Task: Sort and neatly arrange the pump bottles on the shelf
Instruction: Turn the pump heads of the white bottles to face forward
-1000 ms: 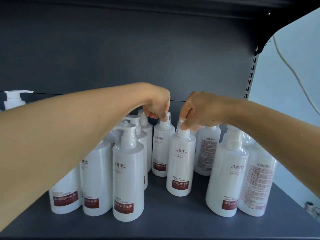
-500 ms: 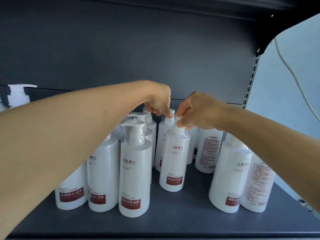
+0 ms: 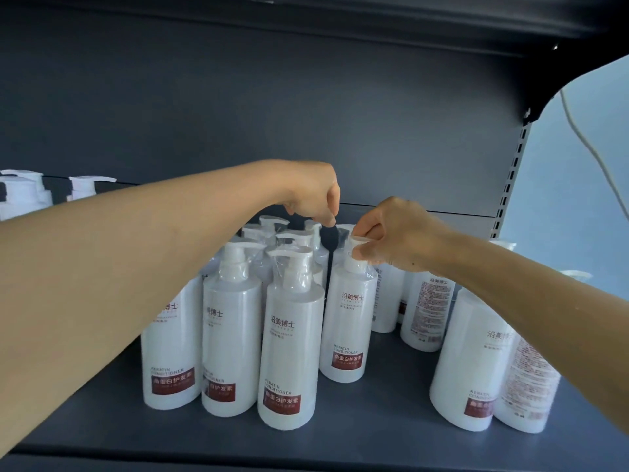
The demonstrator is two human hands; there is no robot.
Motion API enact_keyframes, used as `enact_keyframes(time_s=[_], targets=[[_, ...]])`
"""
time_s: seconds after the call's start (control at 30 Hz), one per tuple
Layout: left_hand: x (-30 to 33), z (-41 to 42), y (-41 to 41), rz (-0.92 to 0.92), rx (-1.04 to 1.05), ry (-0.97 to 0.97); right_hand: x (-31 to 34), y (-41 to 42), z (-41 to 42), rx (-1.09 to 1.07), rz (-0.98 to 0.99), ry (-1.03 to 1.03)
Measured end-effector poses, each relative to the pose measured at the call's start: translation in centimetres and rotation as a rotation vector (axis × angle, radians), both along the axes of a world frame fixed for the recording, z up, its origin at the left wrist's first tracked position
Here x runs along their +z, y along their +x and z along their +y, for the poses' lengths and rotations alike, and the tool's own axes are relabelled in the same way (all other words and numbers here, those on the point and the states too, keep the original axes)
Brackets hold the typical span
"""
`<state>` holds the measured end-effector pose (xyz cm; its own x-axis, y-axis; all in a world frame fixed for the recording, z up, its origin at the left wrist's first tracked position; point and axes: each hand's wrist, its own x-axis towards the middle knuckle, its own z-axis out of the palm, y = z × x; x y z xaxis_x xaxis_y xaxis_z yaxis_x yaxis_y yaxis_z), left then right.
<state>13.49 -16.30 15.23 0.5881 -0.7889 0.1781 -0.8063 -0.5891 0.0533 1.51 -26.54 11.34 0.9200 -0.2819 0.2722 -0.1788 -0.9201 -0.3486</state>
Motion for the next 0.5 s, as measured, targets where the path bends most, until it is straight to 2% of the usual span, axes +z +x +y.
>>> enact_keyframes(time_s=[0.17,0.37,0.5], targets=[[0.1,-0.2,-0.4,-0.004,0.001,0.011,0.9,-0.7,-1.1,0.042,0.078,0.043],[0.6,-1.6,-0.7,-0.008,-0.021,0.002,4.6,-2.6,-5.7,-0.049,-0.074,0.061],[0.7,-3.9,-1.3,-0.036,-0.043,0.01,4.3,-2.7,-8.6,-0.109,0.081,-0.029]])
